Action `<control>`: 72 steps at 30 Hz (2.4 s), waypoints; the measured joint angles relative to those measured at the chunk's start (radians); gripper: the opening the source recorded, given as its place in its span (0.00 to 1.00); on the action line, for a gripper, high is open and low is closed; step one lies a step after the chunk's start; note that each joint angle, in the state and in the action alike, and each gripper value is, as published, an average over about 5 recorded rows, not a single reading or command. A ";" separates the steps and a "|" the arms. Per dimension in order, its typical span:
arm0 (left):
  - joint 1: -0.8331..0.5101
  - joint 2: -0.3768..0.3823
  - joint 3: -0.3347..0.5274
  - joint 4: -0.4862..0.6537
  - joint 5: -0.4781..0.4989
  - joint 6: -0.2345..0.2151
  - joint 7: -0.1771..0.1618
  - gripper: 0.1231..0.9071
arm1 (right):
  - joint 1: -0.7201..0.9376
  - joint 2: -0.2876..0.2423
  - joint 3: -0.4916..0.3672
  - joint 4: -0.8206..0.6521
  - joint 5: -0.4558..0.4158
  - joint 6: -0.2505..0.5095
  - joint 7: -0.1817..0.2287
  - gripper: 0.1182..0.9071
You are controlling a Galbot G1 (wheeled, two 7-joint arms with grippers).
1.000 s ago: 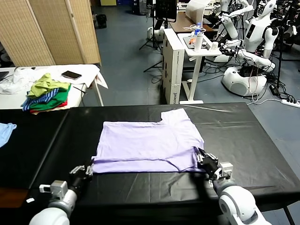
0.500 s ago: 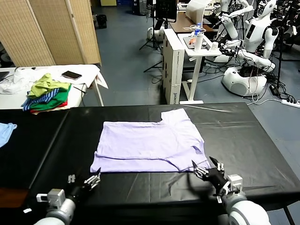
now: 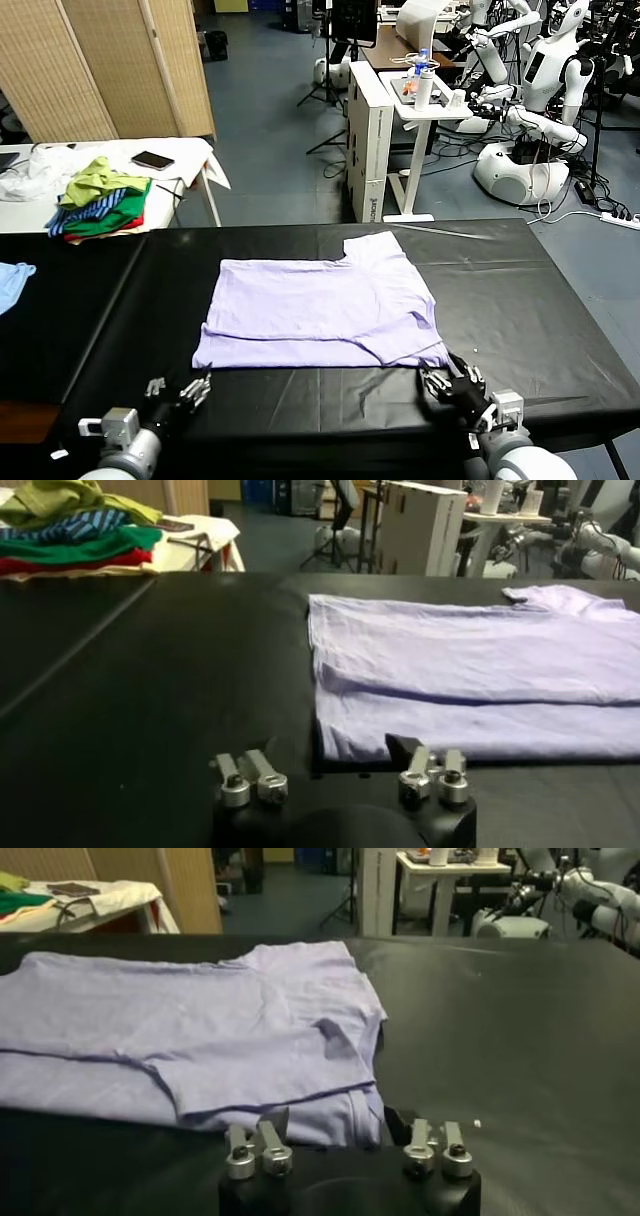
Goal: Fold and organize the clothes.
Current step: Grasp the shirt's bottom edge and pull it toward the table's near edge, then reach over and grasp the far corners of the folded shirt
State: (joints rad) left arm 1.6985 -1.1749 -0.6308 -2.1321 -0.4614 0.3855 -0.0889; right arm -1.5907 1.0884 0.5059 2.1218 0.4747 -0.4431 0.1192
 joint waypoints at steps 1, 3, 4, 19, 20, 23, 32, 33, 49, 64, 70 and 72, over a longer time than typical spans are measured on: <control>0.001 0.000 0.000 0.000 0.000 0.000 0.001 0.24 | -0.001 -0.001 -0.001 0.002 0.000 0.000 0.000 0.06; 0.005 0.002 0.001 -0.002 0.000 -0.001 0.001 0.12 | -0.003 -0.003 -0.002 0.008 0.000 -0.002 0.002 0.04; 0.007 0.003 0.001 -0.003 -0.001 -0.001 0.001 0.06 | -0.005 -0.003 -0.002 0.011 0.000 -0.004 0.003 0.04; 0.096 0.033 -0.038 -0.063 0.083 0.030 -0.037 0.03 | -0.099 -0.044 0.022 0.133 0.014 -0.105 0.040 0.03; 0.110 0.035 -0.044 -0.071 0.091 0.032 -0.038 0.03 | -0.108 -0.047 0.023 0.144 0.016 -0.111 0.041 0.03; 0.157 0.037 -0.062 -0.097 0.112 0.035 -0.040 0.03 | -0.135 -0.053 0.022 0.173 0.019 -0.124 0.041 0.03; 0.285 0.014 -0.087 -0.157 0.146 0.042 -0.051 0.03 | -0.200 -0.057 0.007 0.215 -0.004 -0.149 0.042 0.03; 0.295 0.012 -0.090 -0.162 0.146 0.042 -0.053 0.03 | -0.204 -0.057 0.006 0.217 -0.006 -0.150 0.043 0.03; 0.367 -0.025 -0.124 -0.225 0.145 0.095 -0.082 0.47 | -0.270 -0.069 0.040 0.306 0.001 -0.233 0.043 0.67; 0.239 0.046 -0.173 -0.256 -0.113 0.107 -0.103 1.00 | 0.017 -0.106 0.002 0.239 0.155 -0.185 0.106 1.00; 0.003 0.131 -0.114 -0.155 -0.285 0.147 -0.154 1.00 | 0.291 -0.109 -0.104 0.051 0.222 -0.235 0.163 1.00; -0.083 0.159 -0.092 -0.113 -0.335 0.164 -0.177 1.00 | 0.378 -0.104 -0.144 -0.012 0.234 -0.245 0.168 1.00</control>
State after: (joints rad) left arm 1.6158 -1.0162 -0.7226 -2.2452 -0.7959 0.5498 -0.2662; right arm -1.2131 0.9843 0.3621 2.1094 0.7086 -0.6884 0.2870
